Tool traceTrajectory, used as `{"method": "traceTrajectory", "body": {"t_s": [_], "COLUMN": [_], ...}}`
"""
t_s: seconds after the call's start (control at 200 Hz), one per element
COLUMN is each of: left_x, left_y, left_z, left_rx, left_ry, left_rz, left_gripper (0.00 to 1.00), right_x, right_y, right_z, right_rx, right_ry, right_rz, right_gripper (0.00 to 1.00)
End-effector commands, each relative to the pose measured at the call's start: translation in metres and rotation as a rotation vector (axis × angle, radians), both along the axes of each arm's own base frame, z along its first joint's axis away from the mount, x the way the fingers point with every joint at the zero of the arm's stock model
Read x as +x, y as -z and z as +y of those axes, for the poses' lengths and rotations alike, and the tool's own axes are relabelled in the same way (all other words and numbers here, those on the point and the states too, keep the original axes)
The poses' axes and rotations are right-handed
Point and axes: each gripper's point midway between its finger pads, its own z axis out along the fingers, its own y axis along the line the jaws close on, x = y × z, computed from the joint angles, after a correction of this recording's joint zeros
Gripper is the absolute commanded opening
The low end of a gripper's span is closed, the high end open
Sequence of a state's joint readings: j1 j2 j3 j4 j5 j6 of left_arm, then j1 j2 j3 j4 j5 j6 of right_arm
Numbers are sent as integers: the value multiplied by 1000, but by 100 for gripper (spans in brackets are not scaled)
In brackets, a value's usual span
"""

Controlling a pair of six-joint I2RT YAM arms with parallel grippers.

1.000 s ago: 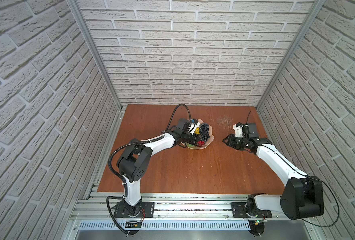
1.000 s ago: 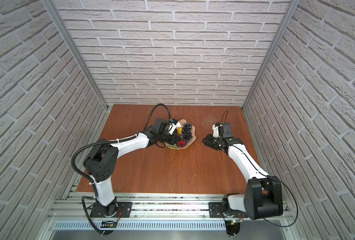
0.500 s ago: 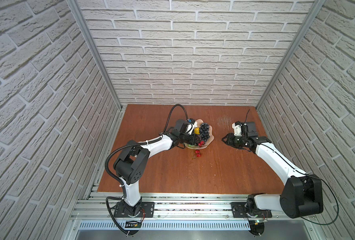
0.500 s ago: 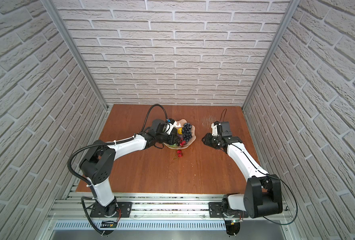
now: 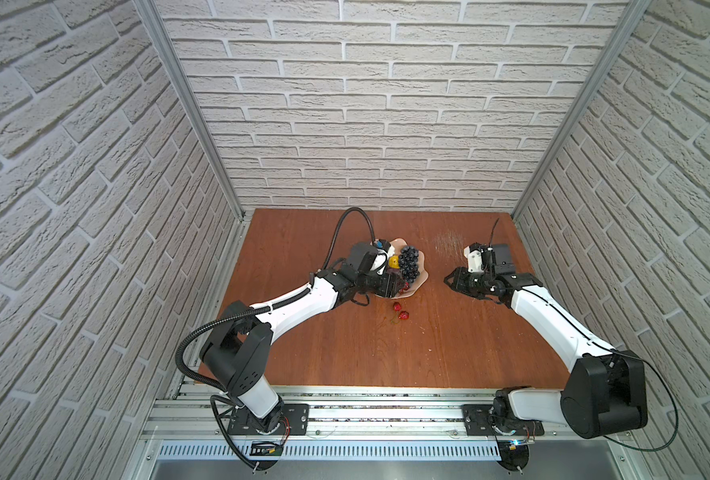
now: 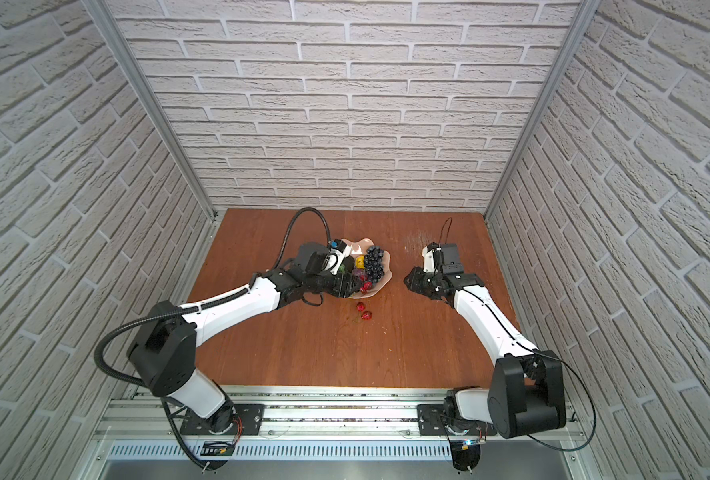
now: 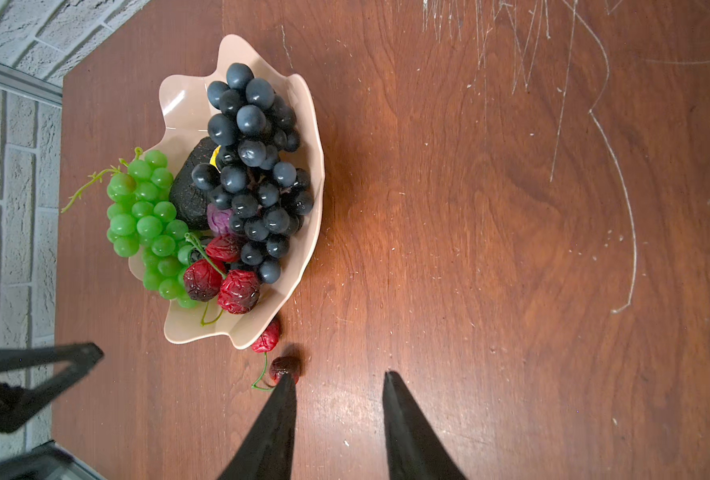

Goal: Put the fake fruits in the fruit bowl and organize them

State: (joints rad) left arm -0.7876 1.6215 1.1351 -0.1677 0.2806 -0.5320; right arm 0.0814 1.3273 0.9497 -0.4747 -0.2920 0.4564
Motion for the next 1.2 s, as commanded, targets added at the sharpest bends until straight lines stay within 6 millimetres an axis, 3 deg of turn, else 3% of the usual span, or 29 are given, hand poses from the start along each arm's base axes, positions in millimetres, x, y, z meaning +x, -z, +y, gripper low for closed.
{"method": "traceTrajectory", "body": {"t_s": [0.0,0.16,0.325,0.69,1.195], "left_x": [-29,-44,-41,-27,-31], "left_y": [35,63,89,111,136], "left_z": [8,9,7,-3,0], "left_rx": [132,305,416,487,493], "left_ry": [-24,-19,-2,48,65], "left_rz": [134,186,226,188,233], "left_gripper": [64,63,64,61,45], "right_x": [1,1,2,1,2], "right_y": [-5,-3,1,6,7], "right_z": [3,4,5,3,4], "right_rx": [1,4,6,-11,-7], "right_ry": [-10,-11,-14,-19,-18], "right_rz": [-32,-29,-25,-19,-18], "right_gripper": [37,37,37,37,37]}}
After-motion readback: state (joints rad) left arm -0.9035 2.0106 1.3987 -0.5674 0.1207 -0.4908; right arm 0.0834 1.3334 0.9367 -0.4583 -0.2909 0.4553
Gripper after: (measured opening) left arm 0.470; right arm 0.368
